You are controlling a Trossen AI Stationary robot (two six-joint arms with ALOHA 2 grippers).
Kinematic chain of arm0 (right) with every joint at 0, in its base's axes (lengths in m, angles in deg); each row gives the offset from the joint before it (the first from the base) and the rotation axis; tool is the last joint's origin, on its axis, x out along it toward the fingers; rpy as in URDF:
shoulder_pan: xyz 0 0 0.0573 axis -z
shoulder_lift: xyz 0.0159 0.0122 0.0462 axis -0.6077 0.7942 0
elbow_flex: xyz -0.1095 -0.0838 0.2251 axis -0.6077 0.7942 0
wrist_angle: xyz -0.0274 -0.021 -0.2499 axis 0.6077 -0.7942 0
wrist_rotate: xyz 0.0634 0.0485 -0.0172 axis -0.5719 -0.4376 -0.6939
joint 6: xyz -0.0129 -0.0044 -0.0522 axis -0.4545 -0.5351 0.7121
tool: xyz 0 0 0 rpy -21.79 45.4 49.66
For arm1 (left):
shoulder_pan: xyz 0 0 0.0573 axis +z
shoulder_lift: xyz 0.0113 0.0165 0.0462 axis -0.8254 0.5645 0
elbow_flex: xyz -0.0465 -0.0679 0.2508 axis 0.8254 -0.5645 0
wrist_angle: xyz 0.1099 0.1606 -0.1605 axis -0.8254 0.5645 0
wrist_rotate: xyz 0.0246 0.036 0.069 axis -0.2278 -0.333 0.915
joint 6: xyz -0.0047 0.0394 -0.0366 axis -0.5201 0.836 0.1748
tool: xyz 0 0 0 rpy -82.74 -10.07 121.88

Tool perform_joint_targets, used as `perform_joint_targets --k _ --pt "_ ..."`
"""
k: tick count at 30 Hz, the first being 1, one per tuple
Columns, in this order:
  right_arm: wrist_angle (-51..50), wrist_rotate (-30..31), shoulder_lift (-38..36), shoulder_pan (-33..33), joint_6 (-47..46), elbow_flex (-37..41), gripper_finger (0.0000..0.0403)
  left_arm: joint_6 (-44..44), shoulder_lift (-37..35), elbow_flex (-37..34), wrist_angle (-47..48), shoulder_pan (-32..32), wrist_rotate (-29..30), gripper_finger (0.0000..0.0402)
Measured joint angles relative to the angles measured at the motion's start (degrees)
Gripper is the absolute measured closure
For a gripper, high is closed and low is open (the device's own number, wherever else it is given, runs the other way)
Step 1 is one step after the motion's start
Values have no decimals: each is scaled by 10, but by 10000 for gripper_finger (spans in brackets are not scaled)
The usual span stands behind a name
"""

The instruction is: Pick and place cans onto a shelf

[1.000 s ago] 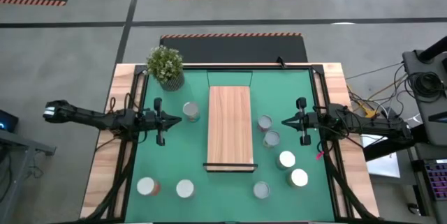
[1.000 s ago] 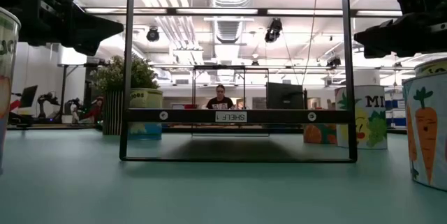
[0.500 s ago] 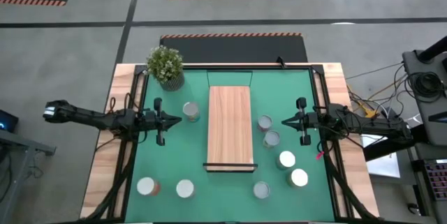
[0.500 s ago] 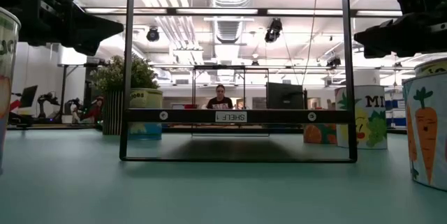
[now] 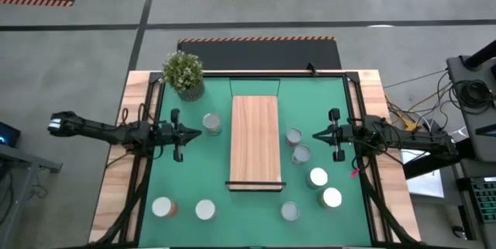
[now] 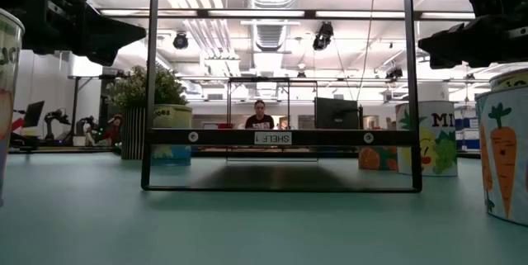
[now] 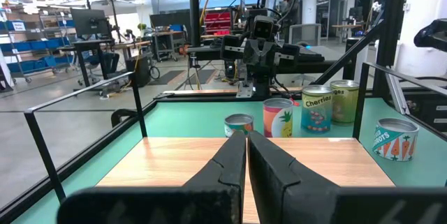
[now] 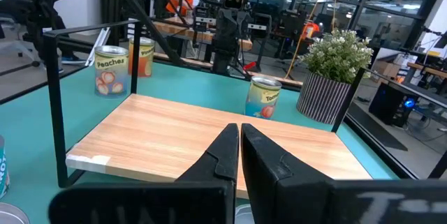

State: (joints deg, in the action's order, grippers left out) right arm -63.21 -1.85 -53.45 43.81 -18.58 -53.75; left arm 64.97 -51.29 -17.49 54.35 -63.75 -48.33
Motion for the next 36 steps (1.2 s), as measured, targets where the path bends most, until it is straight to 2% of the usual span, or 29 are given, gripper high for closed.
perform_joint_targets --k 28,30,33,36 --pt "0 0 0 0 -1 0 394 0 0 0 0 0 0 402" --pt "1 -1 0 -1 -57 0 394 0 0 0 0 0 0 402" --pt "4 3 0 -1 -212 0 394 0 0 0 0 0 0 402" --pt "26 16 0 -1 -290 0 394 0 0 0 0 0 0 402"
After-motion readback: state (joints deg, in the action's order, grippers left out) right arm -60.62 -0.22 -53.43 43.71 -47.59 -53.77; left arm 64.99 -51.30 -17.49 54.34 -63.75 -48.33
